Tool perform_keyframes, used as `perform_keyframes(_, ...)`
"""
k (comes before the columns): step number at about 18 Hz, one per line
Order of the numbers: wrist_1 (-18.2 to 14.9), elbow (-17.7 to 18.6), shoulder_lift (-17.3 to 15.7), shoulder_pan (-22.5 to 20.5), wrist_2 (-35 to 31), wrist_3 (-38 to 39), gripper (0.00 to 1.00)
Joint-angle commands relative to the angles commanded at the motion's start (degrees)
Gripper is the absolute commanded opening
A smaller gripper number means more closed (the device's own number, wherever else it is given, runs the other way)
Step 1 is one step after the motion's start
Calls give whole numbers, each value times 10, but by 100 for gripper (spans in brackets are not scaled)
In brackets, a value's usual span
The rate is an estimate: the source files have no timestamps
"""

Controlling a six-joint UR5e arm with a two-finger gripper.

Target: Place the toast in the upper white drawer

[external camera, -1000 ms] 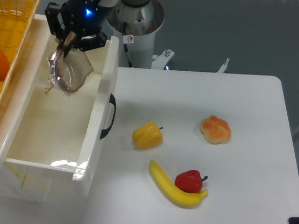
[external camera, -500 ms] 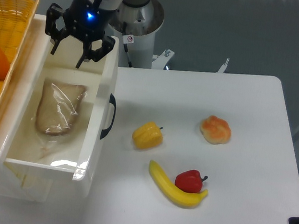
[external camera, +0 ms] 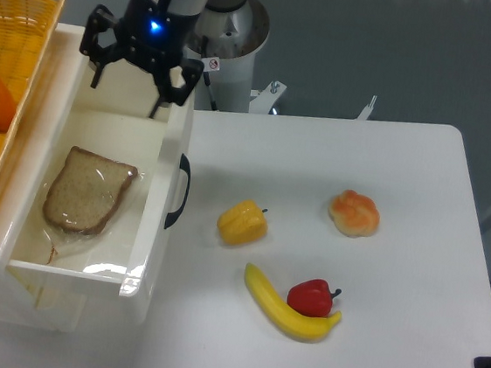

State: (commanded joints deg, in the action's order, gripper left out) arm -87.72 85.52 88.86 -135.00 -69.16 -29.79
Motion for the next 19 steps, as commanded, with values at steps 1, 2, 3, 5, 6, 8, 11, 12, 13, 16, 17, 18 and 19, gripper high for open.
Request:
perform_keyframes(1, 1, 3, 3, -1, -11, -10, 100)
perform_keyframes(2, 2, 5, 6, -1, -24, -29, 100)
perform_keyframes(3, 4, 11, 7, -1, -39, -53, 100)
perform_keyframes(5, 20, 23, 8, -1, -61, -93, 100)
perform_keyframes(6, 26, 27, 8, -2, -72, -105, 100)
perform_keyframes(8, 40, 30, 15, -12, -102, -113, 100)
perform_keyframes(11, 48, 30, 26, -12, -156, -132, 100)
perform_keyframes(12, 48, 30, 34, -12, -179, -148, 100)
perform_keyframes(13, 47, 30, 43, -12, -198, -164, 100)
perform_keyframes(16, 48, 35, 61, -14, -222, -171, 100)
perform_keyframes(17, 48, 35, 70, -14, -229, -171, 100)
perform_keyframes(18, 51, 35, 75, -16, -236, -171, 100)
perform_keyframes(19, 50, 35, 76, -19, -240, -169, 100)
